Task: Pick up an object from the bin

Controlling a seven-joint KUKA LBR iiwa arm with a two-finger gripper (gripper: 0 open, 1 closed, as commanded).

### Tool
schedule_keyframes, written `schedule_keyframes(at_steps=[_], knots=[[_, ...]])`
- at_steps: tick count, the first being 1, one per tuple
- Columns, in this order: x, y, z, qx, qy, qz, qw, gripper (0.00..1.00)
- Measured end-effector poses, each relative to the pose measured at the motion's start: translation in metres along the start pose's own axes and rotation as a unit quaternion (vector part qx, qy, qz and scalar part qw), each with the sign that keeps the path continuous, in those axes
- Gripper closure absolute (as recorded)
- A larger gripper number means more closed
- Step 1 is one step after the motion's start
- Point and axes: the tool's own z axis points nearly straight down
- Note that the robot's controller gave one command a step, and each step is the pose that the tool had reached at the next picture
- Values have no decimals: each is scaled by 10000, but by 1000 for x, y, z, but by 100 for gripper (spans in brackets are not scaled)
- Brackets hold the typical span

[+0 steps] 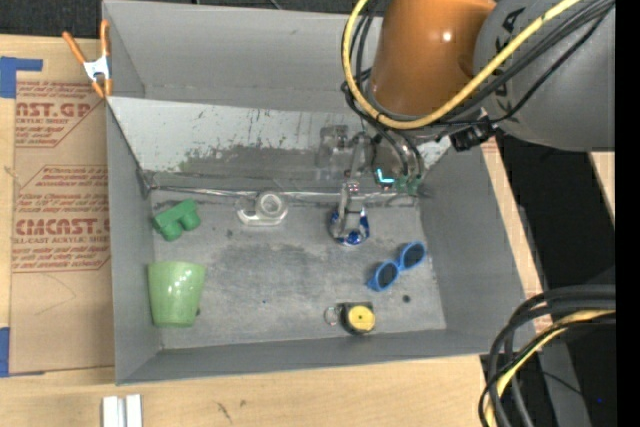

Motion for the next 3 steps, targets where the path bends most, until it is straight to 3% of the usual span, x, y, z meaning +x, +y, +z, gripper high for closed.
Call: schedule_keyframes(at_steps=[1, 2, 3], knots=[[-7, 84, 148, -6, 5, 257, 9997, 0], [17, 167, 147, 87, -45, -20, 10000, 0], [100, 195, 37, -13, -53, -804, 9967, 0]])
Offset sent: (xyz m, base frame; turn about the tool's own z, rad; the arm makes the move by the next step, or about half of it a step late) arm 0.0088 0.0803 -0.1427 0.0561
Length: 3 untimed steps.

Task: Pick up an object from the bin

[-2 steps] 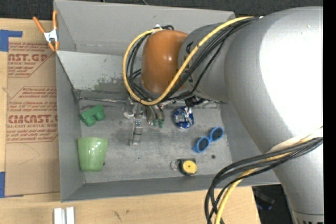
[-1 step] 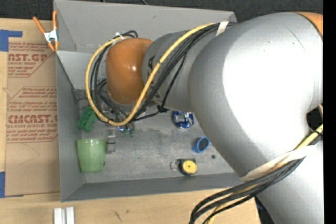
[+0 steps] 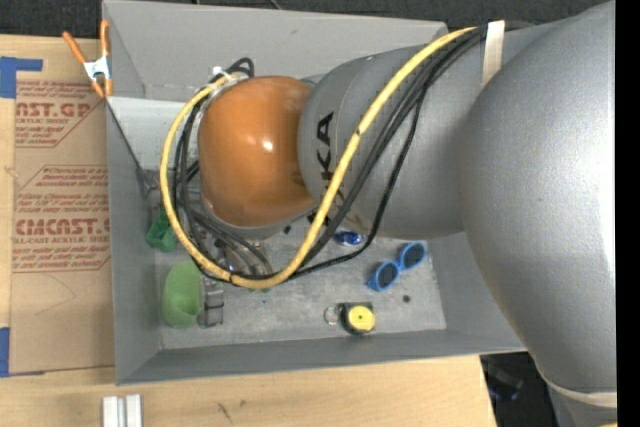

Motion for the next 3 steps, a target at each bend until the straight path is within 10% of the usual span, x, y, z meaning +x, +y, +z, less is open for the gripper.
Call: schedule_keyframes(at_steps=[1, 2, 3], knots=[[-20, -16, 117, 16, 53, 654, 9978, 0], [-21, -21, 113, 45, 28, 670, 9977, 100], [-42, -29, -29, 0, -22, 705, 9975, 100]])
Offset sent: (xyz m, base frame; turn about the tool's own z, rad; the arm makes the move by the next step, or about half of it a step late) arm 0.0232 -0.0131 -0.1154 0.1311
